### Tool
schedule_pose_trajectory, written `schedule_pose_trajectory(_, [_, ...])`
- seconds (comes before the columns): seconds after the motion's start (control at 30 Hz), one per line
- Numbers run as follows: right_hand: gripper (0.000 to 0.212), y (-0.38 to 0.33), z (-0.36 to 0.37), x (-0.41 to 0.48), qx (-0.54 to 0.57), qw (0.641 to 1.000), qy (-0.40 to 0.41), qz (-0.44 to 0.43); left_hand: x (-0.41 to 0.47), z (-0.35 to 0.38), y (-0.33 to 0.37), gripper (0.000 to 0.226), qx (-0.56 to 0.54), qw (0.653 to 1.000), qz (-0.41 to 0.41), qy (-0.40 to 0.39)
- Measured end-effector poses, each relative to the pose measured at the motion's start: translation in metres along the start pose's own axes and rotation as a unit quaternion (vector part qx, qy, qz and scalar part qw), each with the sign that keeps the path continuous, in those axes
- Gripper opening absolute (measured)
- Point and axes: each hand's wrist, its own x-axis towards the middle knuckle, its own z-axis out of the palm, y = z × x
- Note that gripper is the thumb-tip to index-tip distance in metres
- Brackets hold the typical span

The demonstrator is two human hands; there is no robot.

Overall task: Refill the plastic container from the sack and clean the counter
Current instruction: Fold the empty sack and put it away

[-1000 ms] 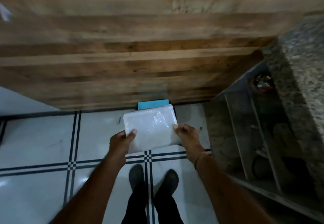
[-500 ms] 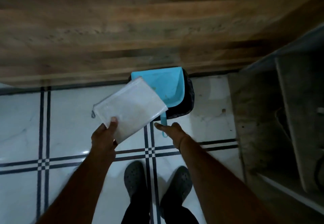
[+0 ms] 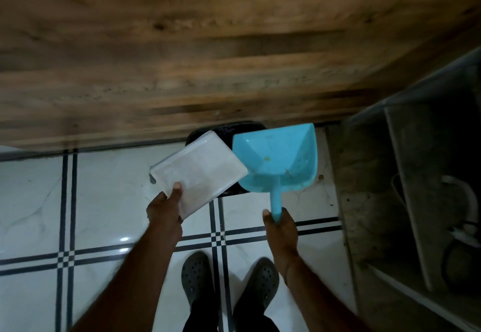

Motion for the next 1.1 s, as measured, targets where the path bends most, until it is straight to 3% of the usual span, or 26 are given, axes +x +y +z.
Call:
schedule_pose_trajectory(0.13, [0.02,0.005,-0.045,-0.015,0.008,0.997,0.08,0.004,-0.002,0.03,0.013,0.023,0.036,0.999,0.004,0.003])
schedule_pose_trajectory(0.3, [0.022,0.03,-0.06,0.0,0.068,0.988,0.135,0.015,0.044,0.075,0.005,0.049,0.129,0.991,0.028,0.008])
schedule_pose_trajectory(0.4, [0.015,0.048,-0.055,0.019,0.095,0.988,0.121,0.002,0.083,0.099,-0.009,0.044,0.178,0.983,0.037,0.0])
schedule_pose_trajectory(0.5, [0.016,0.061,-0.043,0.034,0.085,0.993,0.088,-0.007,0.119,0.115,-0.03,0.021,0.142,0.989,0.013,-0.031])
schedule_pose_trajectory(0.67, [0.023,0.059,-0.029,0.044,0.093,0.994,0.052,-0.01,0.144,0.126,-0.047,0.021,0.167,0.984,-0.015,-0.062])
schedule_pose_trajectory(0.73, [0.025,0.051,-0.029,0.041,0.083,0.996,0.039,-0.011,0.132,0.121,-0.043,0.02,0.173,0.98,-0.033,-0.095])
schedule_pose_trajectory(0.8, [0.028,0.038,-0.033,0.031,0.075,0.997,0.033,-0.005,0.113,0.112,-0.036,0.006,0.197,0.976,0.005,-0.09])
schedule_pose_trajectory(0.87, [0.031,0.025,-0.041,0.017,0.074,0.997,0.035,0.011,0.083,0.096,-0.025,0.006,0.226,0.97,0.043,-0.085])
schedule_pose_trajectory(1.0, [0.036,-0.007,-0.074,-0.037,0.051,0.998,0.04,0.015,0.001,0.06,0.004,0.035,0.286,0.949,0.111,-0.078])
schedule_pose_trajectory(1.1, [0.032,-0.044,-0.115,-0.105,0.042,0.998,0.041,-0.031,-0.093,0.029,0.023,0.046,0.326,0.929,0.15,-0.089])
